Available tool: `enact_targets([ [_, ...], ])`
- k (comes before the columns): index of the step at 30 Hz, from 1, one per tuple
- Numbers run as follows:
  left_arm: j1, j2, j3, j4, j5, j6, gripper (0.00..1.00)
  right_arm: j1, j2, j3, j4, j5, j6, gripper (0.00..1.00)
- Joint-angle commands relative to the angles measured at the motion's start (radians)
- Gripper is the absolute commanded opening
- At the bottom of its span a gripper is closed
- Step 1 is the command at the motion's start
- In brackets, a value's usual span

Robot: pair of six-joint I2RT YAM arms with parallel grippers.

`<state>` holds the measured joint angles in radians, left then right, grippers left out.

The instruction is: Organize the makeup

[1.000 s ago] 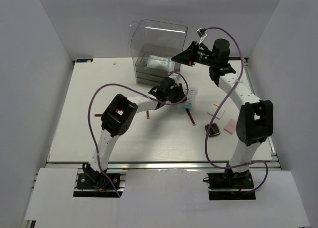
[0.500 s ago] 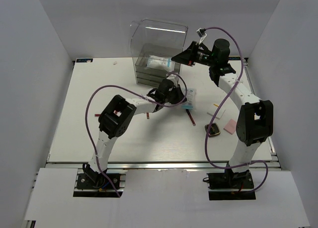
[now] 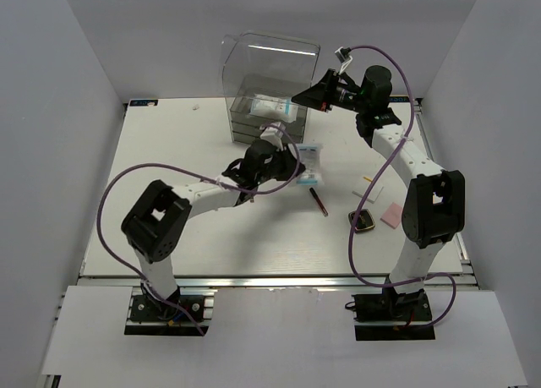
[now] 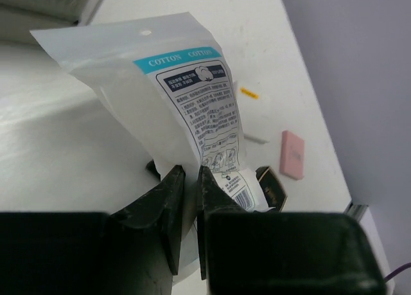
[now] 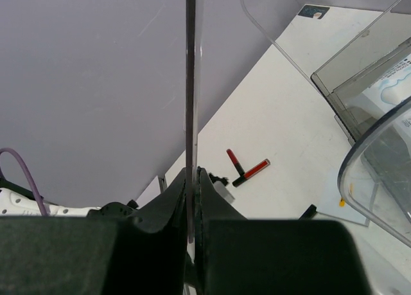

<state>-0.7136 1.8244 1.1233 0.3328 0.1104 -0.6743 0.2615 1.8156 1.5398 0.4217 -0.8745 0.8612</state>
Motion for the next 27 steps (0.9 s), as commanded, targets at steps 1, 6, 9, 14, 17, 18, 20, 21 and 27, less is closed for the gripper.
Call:
enact_targets([
  [1, 0.009, -0.184, -0.078, -0.063, -0.093, 0.004, 0.00, -0.018, -0.064, 0.000, 0.081, 0.008, -0.008, 0.07],
  [6, 0.106, -0.417, -0.249, -0.104, -0.192, -0.097, 0.00, -0.021, -0.067, -0.009, 0.083, 0.009, -0.008, 0.07],
  [9, 0.204, -0.533, -0.334, -0.063, -0.225, -0.221, 0.00, -0.021, -0.062, -0.007, 0.081, 0.006, -0.008, 0.06],
  [14, 0.322, -0.483, -0.330, 0.095, -0.227, -0.335, 0.00, -0.022, -0.061, -0.018, 0.075, 0.009, -0.008, 0.07],
  [17, 0.339, -0.378, -0.222, 0.149, -0.210, -0.343, 0.00, -0.021, -0.062, -0.018, 0.069, 0.011, -0.016, 0.06],
  [18, 0.344, -0.302, -0.185, 0.156, -0.196, -0.337, 0.00, -0.021, -0.062, -0.018, 0.066, 0.012, -0.019, 0.07],
  [20, 0.345, -0.228, -0.074, 0.164, -0.178, -0.337, 0.00, -0.022, -0.067, -0.023, 0.060, 0.012, -0.025, 0.06],
  [21, 0.345, -0.191, -0.039, 0.170, -0.167, -0.338, 0.00, -0.022, -0.067, -0.024, 0.060, 0.014, -0.030, 0.06],
  [27, 0.345, 0.015, 0.194, 0.161, -0.120, -0.361, 0.00, -0.021, -0.079, -0.041, 0.054, 0.016, -0.044, 0.07],
])
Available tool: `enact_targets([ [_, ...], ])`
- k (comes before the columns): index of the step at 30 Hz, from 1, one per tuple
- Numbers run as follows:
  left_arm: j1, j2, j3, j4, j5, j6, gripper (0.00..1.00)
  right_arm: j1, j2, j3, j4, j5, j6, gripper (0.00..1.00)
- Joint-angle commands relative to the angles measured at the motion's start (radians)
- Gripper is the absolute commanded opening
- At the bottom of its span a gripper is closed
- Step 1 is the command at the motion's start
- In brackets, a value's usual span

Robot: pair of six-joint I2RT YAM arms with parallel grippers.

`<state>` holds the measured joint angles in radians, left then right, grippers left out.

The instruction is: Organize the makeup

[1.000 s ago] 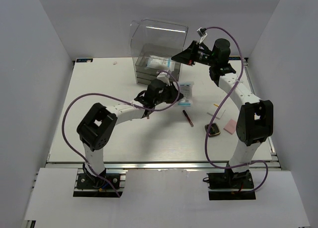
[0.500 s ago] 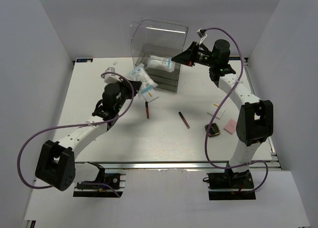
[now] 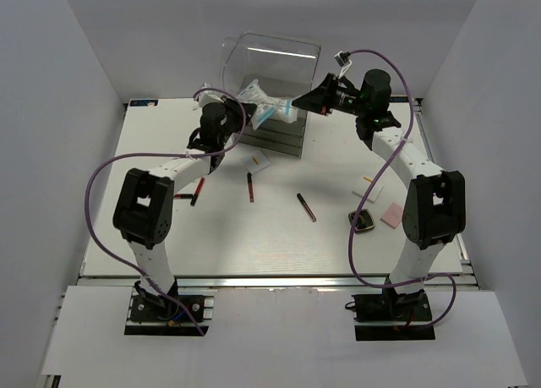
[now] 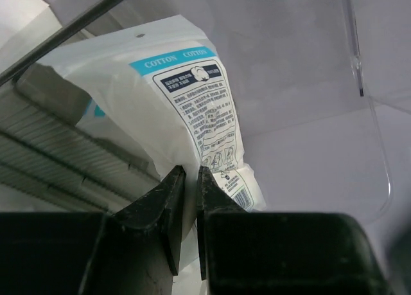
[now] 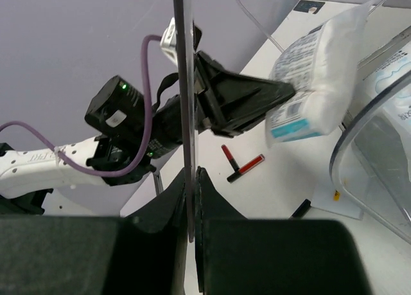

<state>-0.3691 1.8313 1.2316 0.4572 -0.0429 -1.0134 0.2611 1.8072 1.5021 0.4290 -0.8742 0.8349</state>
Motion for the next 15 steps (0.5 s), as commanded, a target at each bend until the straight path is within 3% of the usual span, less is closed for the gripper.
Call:
enact_targets([
  [1, 0.002, 0.026, 0.107, 0.040, 0.031, -0.028, 0.00, -0.022, -0.069, -0.005, 0.047, 0.015, -0.017, 0.07],
  [4, 0.001, 0.104, 0.176, 0.075, 0.028, -0.079, 0.00, -0.020, -0.066, -0.006, 0.047, 0.014, -0.017, 0.07],
  [5, 0.001, 0.146, 0.199, 0.074, 0.029, -0.100, 0.05, -0.022, -0.063, -0.006, 0.048, 0.014, -0.017, 0.07],
  [7, 0.001, 0.178, 0.261, 0.063, 0.028, -0.114, 0.21, -0.020, -0.060, 0.000, 0.048, 0.012, -0.019, 0.07],
  [8, 0.002, 0.200, 0.275, 0.063, 0.026, -0.129, 0.42, -0.022, -0.059, 0.001, 0.047, 0.012, -0.020, 0.07],
  [11, 0.001, 0.206, 0.290, 0.067, 0.026, -0.131, 0.64, -0.020, -0.057, 0.006, 0.047, 0.014, -0.022, 0.07],
  [15, 0.001, 0.181, 0.257, 0.086, 0.026, -0.134, 0.70, -0.020, -0.055, 0.003, 0.048, 0.015, -0.020, 0.07],
])
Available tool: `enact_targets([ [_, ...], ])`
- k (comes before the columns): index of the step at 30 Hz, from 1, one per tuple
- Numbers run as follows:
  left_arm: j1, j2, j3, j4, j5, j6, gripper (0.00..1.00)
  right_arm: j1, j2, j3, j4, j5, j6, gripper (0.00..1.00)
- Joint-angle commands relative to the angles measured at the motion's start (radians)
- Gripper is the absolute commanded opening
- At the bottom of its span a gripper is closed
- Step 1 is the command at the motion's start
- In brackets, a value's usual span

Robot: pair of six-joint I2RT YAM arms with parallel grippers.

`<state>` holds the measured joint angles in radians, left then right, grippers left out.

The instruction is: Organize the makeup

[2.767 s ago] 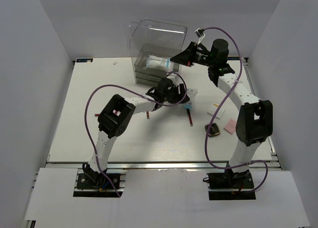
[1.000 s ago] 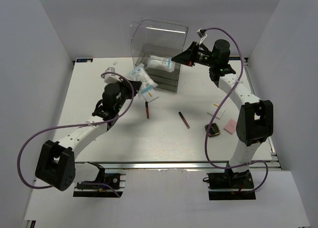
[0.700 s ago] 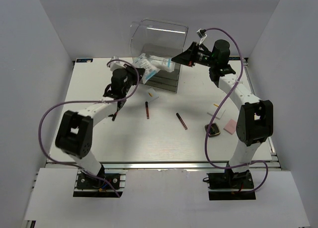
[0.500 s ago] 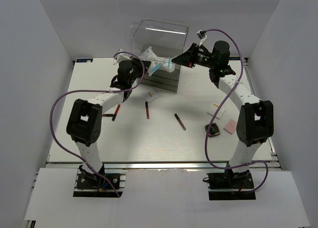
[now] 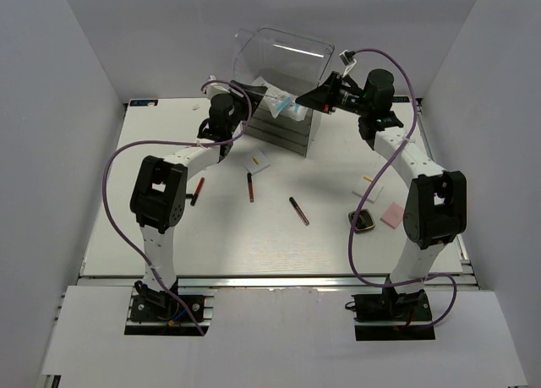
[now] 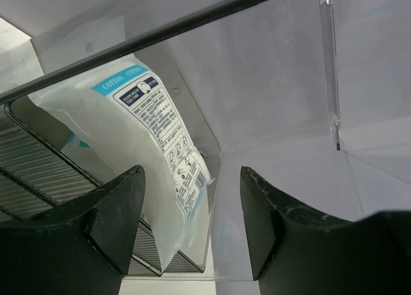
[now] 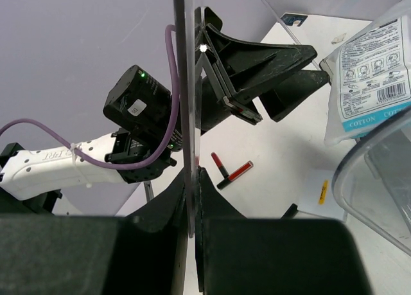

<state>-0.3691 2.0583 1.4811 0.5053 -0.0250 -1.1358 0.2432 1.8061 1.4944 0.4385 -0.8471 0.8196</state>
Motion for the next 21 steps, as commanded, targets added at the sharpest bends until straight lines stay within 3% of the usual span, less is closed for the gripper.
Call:
enact_targets([
  [1, 0.001, -0.049, -0.001, 0.045, 0.008, -0.019, 0.70, -0.002, -0.051, 0.009, 0.039, -0.012, -0.005, 0.07],
  [5, -0.010, -0.095, -0.070, 0.107, -0.009, -0.050, 0.67, -0.002, -0.054, 0.009, 0.037, -0.015, -0.004, 0.07],
  [8, -0.013, -0.180, -0.174, 0.131, -0.038, -0.044, 0.45, -0.004, -0.056, 0.007, 0.037, -0.017, -0.005, 0.07],
  [9, -0.013, -0.205, -0.201, 0.127, -0.049, -0.039, 0.27, -0.002, -0.054, 0.006, 0.037, -0.015, -0.005, 0.07],
  [10, -0.013, -0.249, -0.250, 0.121, -0.070, -0.032, 0.18, -0.002, -0.054, 0.006, 0.037, -0.015, -0.004, 0.07],
  [13, -0.013, -0.282, -0.300, 0.084, -0.050, -0.018, 0.00, -0.002, -0.051, 0.006, 0.040, -0.015, -0.002, 0.06],
  [21, -0.022, -0.155, -0.188, 0.050, 0.068, -0.036, 0.00, -0.002, -0.048, 0.004, 0.039, -0.018, -0.002, 0.07],
])
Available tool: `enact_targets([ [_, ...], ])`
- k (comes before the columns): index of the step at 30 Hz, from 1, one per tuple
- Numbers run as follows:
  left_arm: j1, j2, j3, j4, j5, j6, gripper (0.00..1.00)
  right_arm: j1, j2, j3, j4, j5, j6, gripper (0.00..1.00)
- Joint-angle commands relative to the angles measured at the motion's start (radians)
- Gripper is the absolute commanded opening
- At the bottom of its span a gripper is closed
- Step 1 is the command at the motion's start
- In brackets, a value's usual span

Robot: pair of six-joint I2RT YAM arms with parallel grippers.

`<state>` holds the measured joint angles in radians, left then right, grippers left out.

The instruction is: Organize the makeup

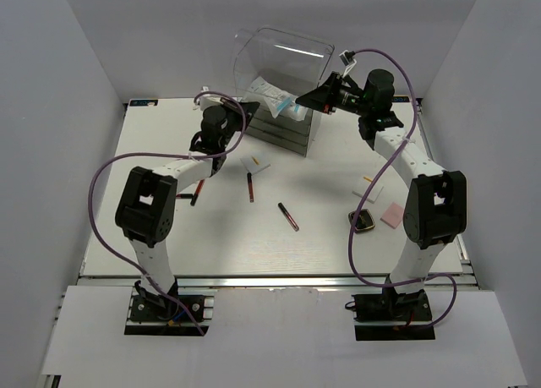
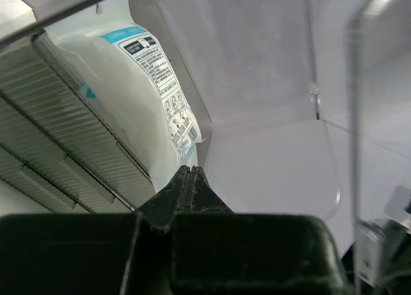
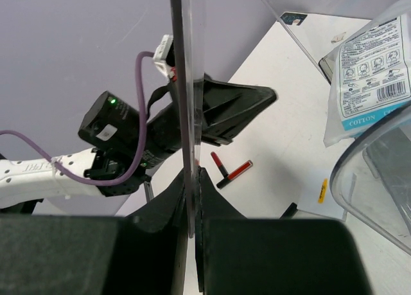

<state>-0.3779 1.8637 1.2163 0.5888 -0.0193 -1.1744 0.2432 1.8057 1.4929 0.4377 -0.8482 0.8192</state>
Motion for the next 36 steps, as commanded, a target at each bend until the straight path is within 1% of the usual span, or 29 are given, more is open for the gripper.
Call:
enact_targets([
  [1, -0.018, 0.057, 0.098, -0.049, 0.065, 0.008, 0.00, -0.002, -0.048, 0.006, 0.039, -0.015, -0.002, 0.07],
  [5, -0.032, 0.117, 0.196, -0.142, 0.055, 0.038, 0.00, -0.002, -0.052, 0.009, 0.038, -0.015, -0.006, 0.06],
  [12, -0.052, 0.219, 0.337, -0.216, 0.048, 0.045, 0.00, -0.004, -0.051, 0.007, 0.039, -0.015, -0.006, 0.07],
  [20, -0.069, 0.342, 0.495, -0.222, 0.068, -0.005, 0.00, -0.002, -0.048, 0.007, 0.041, -0.015, -0.003, 0.07],
  [23, -0.069, 0.354, 0.512, -0.221, 0.065, -0.014, 0.00, -0.002, -0.049, 0.007, 0.042, -0.015, -0.003, 0.07],
  [25, -0.069, 0.338, 0.497, -0.193, 0.062, -0.014, 0.00, -0.002, -0.049, 0.010, 0.042, -0.015, -0.003, 0.07],
  [26, -0.070, 0.325, 0.485, -0.184, 0.056, -0.011, 0.04, -0.001, -0.048, 0.009, 0.042, -0.015, -0.005, 0.06],
  [27, -0.069, 0.290, 0.456, -0.178, 0.058, -0.008, 0.10, -0.001, -0.046, 0.009, 0.044, -0.017, -0.003, 0.07],
  [28, -0.070, 0.269, 0.436, -0.173, 0.059, 0.005, 0.18, -0.002, -0.046, 0.010, 0.042, -0.017, -0.003, 0.07],
  [29, -0.069, 0.243, 0.415, -0.173, 0.065, 0.012, 0.31, -0.001, -0.046, 0.012, 0.042, -0.017, -0.003, 0.07],
  [30, -0.069, 0.182, 0.354, -0.172, 0.067, 0.024, 0.35, -0.002, -0.046, 0.013, 0.042, -0.017, -0.003, 0.07],
  [32, -0.070, 0.111, 0.275, -0.164, 0.085, 0.028, 0.43, -0.002, -0.043, 0.017, 0.042, -0.017, -0.003, 0.07],
  [33, -0.070, 0.036, 0.196, -0.167, 0.114, 0.028, 0.43, -0.002, -0.042, 0.017, 0.041, -0.018, -0.002, 0.07],
  [35, -0.070, -0.038, 0.123, -0.219, 0.153, 0.039, 0.43, -0.001, -0.043, 0.017, 0.035, -0.017, -0.008, 0.07],
  [36, -0.073, -0.116, 0.039, -0.256, 0.174, 0.053, 0.41, -0.002, -0.042, 0.017, 0.030, -0.017, -0.011, 0.07],
])
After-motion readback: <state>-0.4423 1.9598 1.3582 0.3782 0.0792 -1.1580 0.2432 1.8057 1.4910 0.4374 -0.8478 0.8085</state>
